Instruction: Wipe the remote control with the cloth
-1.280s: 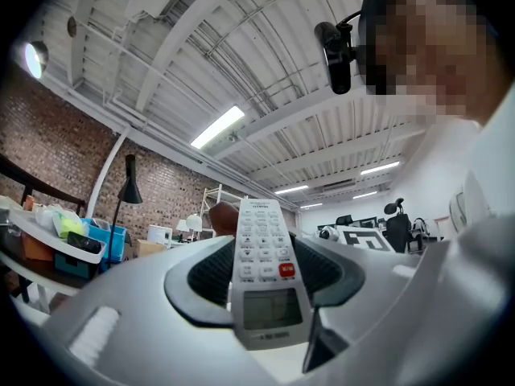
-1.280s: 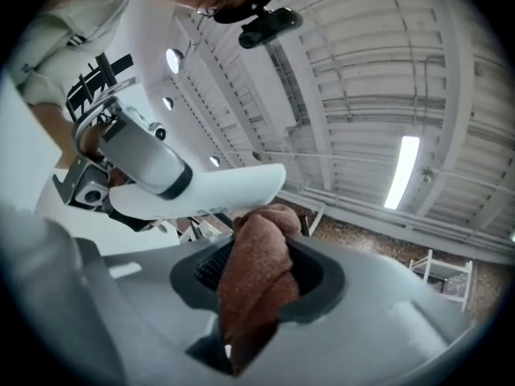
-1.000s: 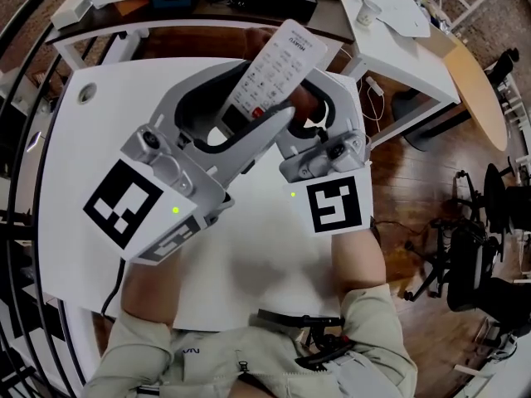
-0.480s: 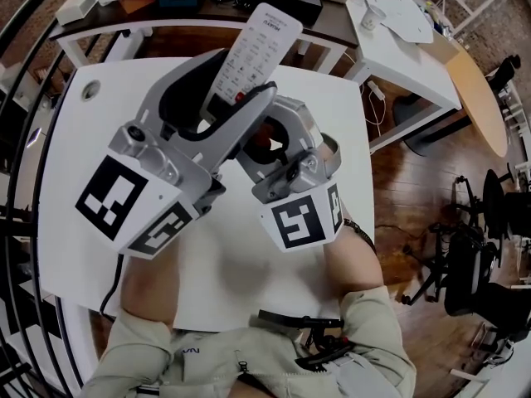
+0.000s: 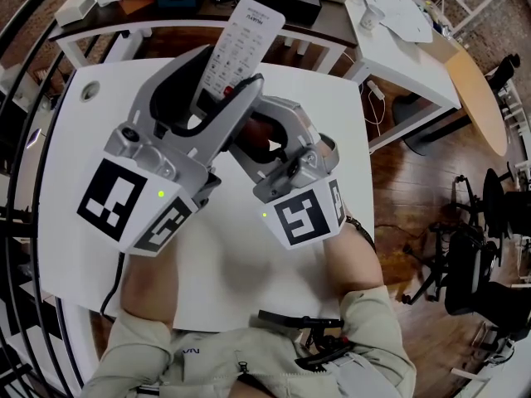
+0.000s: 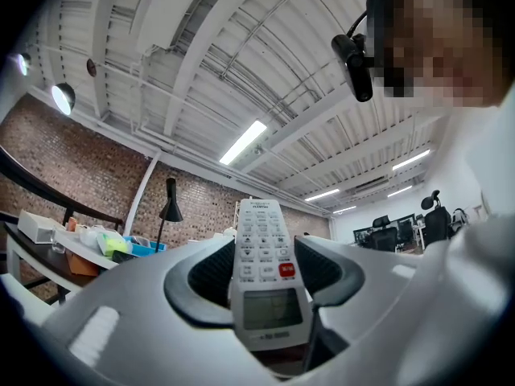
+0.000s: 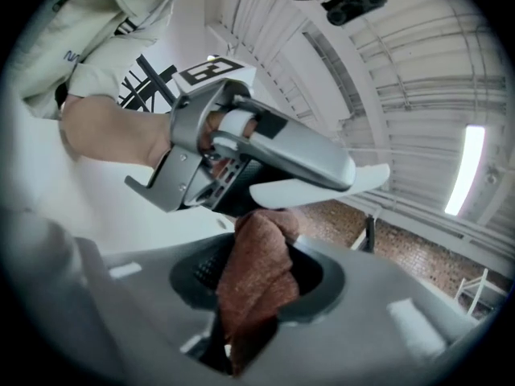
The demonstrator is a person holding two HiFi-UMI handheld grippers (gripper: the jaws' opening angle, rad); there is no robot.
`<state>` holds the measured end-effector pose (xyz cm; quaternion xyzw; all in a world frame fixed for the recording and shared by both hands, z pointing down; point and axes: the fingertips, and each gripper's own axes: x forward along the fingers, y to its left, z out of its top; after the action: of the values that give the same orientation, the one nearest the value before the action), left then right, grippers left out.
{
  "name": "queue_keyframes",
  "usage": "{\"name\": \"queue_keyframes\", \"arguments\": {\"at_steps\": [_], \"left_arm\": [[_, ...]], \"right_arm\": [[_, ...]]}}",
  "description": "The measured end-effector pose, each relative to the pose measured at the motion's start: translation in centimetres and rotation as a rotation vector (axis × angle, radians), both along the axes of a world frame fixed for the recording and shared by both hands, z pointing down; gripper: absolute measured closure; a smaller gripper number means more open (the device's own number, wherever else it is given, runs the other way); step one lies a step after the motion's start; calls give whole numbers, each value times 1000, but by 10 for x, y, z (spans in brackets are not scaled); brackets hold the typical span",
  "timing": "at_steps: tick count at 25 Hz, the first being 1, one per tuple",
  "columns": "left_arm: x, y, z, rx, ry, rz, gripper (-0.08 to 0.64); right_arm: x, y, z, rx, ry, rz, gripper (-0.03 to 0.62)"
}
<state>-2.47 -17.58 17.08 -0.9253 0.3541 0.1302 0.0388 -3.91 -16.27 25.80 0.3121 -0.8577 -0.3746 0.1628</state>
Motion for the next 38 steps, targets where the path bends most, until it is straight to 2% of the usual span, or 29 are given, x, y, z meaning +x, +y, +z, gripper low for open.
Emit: {"name": "queue_keyframes", "arguments": {"at_steps": [8, 13, 21, 31, 38], "left_arm": [[-18, -13, 5, 36, -25, -132, 316], [-18, -29, 23, 39, -93, -200, 316], [-21, -56, 63, -36, -181, -262, 316], [-38, -87, 116, -194, -230, -316, 316], [-39, -108, 153, -290, -288, -342, 316]], "right_arm": [[46, -27, -25, -44, -171, 127, 465], [67, -41, -35, -65, -278, 186, 463], [113, -67, -31, -154, -372, 318, 462], [145, -100, 19, -300, -340, 453, 462], [159, -114, 68, -464, -238, 520, 462]]}}
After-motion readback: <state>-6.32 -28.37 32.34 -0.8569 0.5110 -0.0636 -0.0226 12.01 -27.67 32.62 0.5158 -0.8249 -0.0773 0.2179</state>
